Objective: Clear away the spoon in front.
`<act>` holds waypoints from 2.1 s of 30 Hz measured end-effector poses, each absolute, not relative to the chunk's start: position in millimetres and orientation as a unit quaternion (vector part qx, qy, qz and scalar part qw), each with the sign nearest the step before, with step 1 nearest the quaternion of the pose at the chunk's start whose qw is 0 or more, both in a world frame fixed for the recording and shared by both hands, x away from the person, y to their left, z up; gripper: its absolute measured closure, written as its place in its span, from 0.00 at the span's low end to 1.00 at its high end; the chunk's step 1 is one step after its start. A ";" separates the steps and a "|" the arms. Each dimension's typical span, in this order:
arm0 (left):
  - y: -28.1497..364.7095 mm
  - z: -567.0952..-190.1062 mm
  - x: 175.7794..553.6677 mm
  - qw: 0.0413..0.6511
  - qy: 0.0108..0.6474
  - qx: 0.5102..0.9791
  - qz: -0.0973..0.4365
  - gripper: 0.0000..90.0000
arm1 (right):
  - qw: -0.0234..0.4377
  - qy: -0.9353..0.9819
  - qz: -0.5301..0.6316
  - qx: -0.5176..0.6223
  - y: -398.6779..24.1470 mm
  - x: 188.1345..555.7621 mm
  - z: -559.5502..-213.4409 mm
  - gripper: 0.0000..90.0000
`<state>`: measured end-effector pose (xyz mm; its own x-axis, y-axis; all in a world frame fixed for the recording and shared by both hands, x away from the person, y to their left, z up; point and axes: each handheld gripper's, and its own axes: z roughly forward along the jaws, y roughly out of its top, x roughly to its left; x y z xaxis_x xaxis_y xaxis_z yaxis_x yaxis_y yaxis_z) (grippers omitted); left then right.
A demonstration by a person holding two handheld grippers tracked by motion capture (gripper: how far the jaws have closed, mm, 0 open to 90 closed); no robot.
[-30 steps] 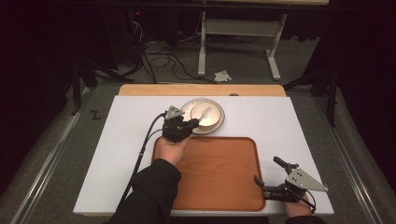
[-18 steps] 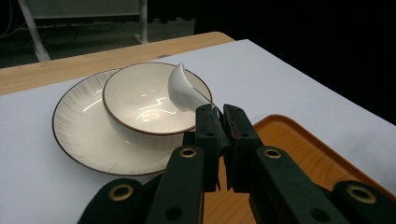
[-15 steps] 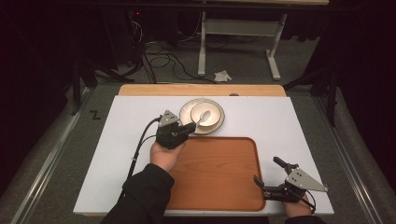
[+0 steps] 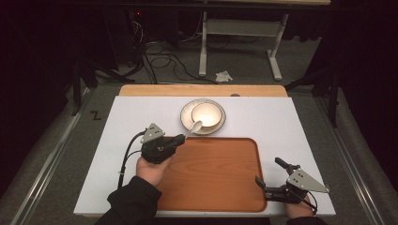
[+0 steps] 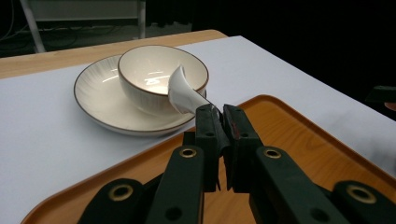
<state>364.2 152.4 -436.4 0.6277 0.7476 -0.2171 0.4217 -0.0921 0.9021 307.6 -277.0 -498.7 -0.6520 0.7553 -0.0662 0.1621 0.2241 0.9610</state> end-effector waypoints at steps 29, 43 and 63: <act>186.8 -486.3 299.6 0.558 0.401 0.717 0.116 0.95 | 0.279 0.735 0.530 0.319 -276.2 306.6 -500.3 0.03; 174.2 -505.7 303.7 0.549 0.388 0.736 0.079 0.95 | 0.279 0.737 0.526 0.318 -276.8 308.5 -501.9 0.03; 181.4 -511.6 307.6 0.510 0.421 0.748 0.049 0.91 | 0.275 0.737 0.528 0.319 -277.3 308.3 -501.7 0.03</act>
